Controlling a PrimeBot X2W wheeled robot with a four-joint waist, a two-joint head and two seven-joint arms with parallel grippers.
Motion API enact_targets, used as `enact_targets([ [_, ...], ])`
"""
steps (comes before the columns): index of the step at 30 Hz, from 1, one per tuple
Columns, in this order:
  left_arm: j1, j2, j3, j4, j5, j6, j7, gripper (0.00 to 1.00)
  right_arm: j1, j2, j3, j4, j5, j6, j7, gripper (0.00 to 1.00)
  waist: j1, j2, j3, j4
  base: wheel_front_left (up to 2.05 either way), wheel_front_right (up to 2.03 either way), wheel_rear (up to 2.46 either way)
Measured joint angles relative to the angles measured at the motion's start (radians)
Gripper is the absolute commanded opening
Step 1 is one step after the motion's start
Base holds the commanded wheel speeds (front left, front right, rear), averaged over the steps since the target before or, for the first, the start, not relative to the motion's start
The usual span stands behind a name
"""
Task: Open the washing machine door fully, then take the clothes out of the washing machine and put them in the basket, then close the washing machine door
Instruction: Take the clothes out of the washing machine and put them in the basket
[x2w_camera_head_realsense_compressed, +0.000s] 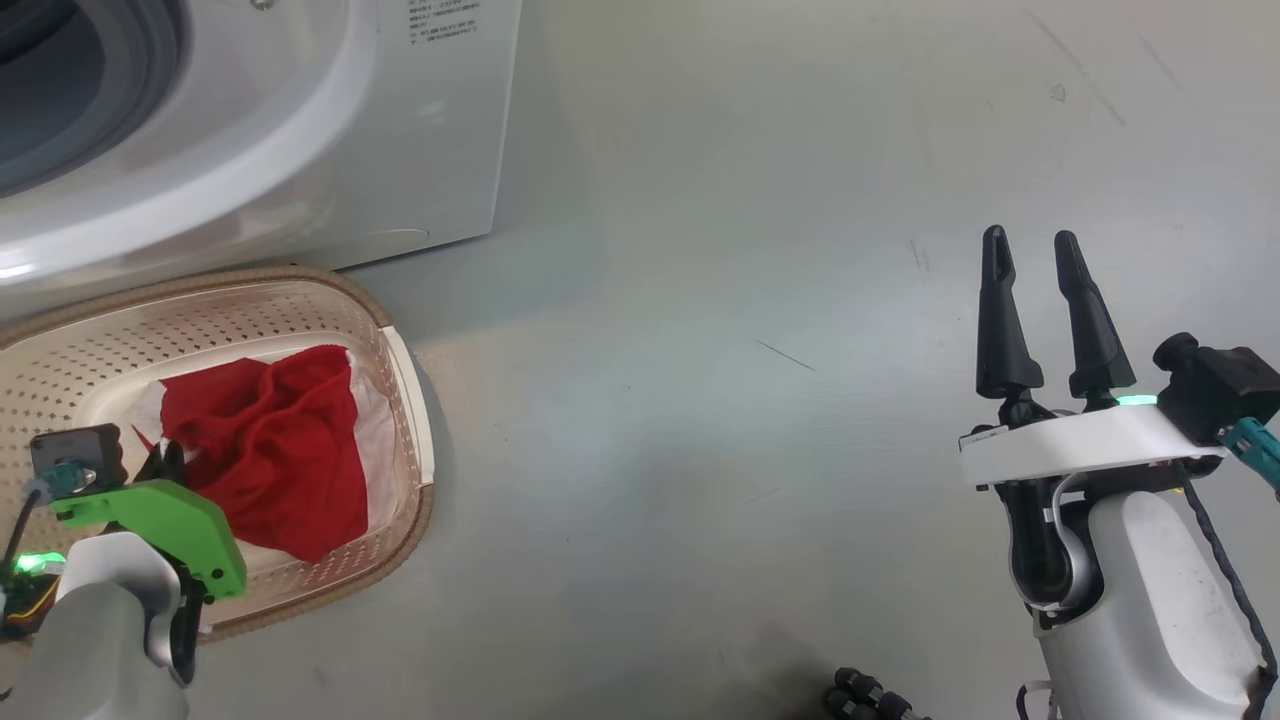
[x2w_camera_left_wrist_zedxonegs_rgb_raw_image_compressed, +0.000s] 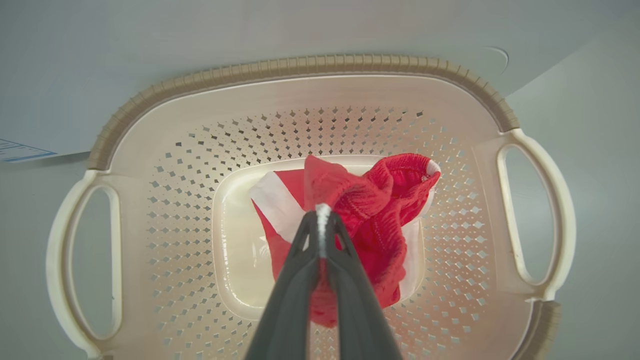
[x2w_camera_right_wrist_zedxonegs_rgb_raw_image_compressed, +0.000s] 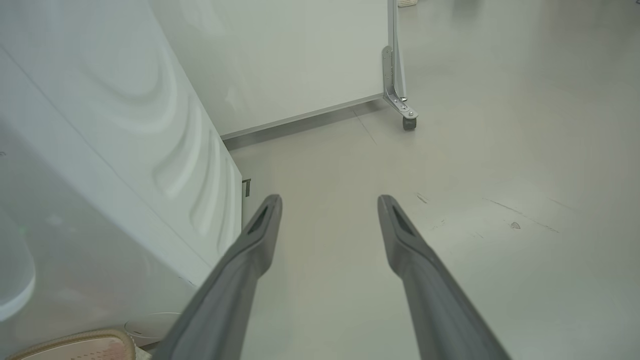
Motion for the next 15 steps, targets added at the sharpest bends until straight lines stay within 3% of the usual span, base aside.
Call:
enact_targets([
  [6,-0.039,-0.026,-0.020,0.046,0.000,-0.006,-0.021,0.00,0.000,0.001,-0.020,0.000,-0.007,0.000,-0.005,1.00,0.0000,0.0000,-0.002,0.022,0.00,0.00,0.00],
  [7,-0.043,-0.029,-0.020,0.053,0.000,-0.009,-0.022,0.12,-0.001,0.001,-0.020,0.000,-0.010,0.000,-0.005,1.00,0.0000,0.0000,-0.004,0.026,0.00,0.00,0.00],
  [8,-0.045,-0.031,-0.020,0.061,-0.002,-0.012,-0.026,0.51,-0.002,0.001,-0.021,0.000,-0.010,0.000,-0.005,1.00,0.0000,0.0000,-0.006,0.030,0.00,0.00,0.00],
  [9,-0.046,-0.034,-0.019,0.070,-0.004,-0.014,-0.034,1.00,-0.003,0.001,-0.021,0.000,-0.010,0.000,-0.005,1.00,0.0000,0.0000,-0.008,0.033,0.00,0.00,0.00],
  [15,-0.047,-0.041,-0.020,0.123,-0.007,-0.020,-0.066,1.00,-0.015,0.001,-0.021,0.007,-0.011,0.000,-0.005,1.00,0.0000,0.0000,-0.034,0.049,0.00,0.00,0.00],
])
